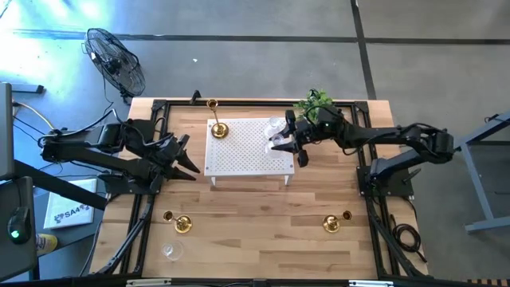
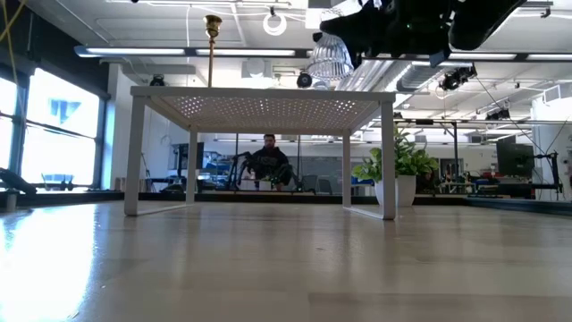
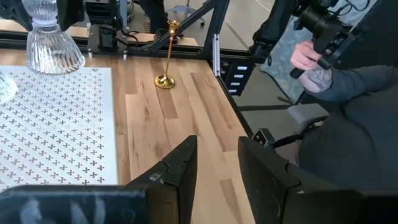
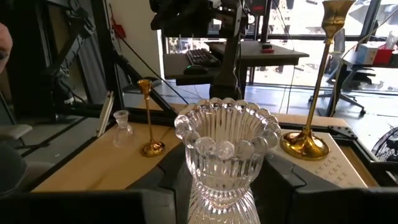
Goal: Pick & Place candle stick holders
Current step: Put the top transparent glass candle holder on the shelf aligned with the other transparent glass candle holder
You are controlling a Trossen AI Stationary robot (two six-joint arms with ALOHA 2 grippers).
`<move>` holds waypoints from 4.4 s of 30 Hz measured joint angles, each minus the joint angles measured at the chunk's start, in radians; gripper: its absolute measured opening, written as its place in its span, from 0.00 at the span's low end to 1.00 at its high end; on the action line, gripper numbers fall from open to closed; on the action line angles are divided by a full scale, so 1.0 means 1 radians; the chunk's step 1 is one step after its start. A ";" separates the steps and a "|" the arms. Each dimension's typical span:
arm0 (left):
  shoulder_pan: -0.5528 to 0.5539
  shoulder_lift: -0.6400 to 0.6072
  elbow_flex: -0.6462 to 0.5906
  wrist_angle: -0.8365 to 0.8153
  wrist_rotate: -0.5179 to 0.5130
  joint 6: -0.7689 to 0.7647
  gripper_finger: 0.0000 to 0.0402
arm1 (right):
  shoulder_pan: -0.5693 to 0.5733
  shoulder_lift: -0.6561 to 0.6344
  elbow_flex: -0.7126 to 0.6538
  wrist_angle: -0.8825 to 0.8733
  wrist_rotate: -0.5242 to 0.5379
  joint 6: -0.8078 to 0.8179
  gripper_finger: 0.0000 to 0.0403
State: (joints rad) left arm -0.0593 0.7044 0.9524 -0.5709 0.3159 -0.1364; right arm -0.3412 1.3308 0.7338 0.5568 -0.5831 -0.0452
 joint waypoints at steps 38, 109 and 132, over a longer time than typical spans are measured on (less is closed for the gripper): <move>0.000 0.000 -0.069 0.045 0.010 -0.003 0.28 | 0.007 0.094 -0.069 0.078 0.132 -0.001 0.29; 0.000 0.000 -0.069 0.045 0.065 -0.004 0.28 | -0.064 0.095 -0.068 0.066 0.143 0.045 0.32; 0.000 0.000 -0.069 0.045 0.093 0.000 0.28 | -0.044 0.095 -0.069 0.053 0.177 0.045 0.40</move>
State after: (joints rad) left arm -0.0593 0.7048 0.8829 -0.5255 0.4084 -0.1368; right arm -0.3851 1.4261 0.6647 0.6094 -0.4061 -0.0006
